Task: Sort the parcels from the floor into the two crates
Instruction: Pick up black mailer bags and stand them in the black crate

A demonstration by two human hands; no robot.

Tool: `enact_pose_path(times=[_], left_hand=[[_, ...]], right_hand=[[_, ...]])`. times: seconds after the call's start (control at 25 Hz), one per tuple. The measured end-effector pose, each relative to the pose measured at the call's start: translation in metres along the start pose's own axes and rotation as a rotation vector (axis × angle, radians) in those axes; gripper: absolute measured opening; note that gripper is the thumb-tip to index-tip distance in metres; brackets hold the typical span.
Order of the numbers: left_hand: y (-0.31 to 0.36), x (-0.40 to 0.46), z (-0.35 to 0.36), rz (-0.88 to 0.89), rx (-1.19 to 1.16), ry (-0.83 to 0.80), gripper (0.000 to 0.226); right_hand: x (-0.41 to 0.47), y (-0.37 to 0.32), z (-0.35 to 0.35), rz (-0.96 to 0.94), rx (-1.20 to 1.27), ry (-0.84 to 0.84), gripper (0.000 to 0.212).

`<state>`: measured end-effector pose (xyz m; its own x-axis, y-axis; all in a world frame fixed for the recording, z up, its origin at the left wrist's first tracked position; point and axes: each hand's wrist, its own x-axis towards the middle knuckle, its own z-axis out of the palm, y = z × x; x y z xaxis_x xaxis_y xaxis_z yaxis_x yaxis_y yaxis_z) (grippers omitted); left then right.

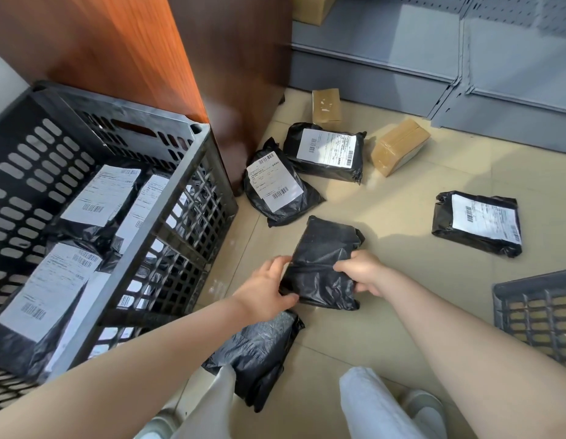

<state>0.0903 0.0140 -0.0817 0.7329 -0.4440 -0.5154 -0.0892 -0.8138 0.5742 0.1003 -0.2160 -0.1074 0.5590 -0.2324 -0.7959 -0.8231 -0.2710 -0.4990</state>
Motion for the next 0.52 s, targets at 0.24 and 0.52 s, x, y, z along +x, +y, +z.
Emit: enact_pose_path(times=[0.24, 0.52], left_hand=[[-0.004, 0.0, -0.017, 0.233, 0.362, 0.135, 0.104], [-0.011, 0.0, -0.039, 0.384, 0.506, 0.479, 0.065]], right_hand=[[-0.018, -0.027, -0.003, 0.095, 0.369, -0.26, 0.03], [-0.022, -0.039, -0.003, 0.057, 0.474, -0.434, 0.031]])
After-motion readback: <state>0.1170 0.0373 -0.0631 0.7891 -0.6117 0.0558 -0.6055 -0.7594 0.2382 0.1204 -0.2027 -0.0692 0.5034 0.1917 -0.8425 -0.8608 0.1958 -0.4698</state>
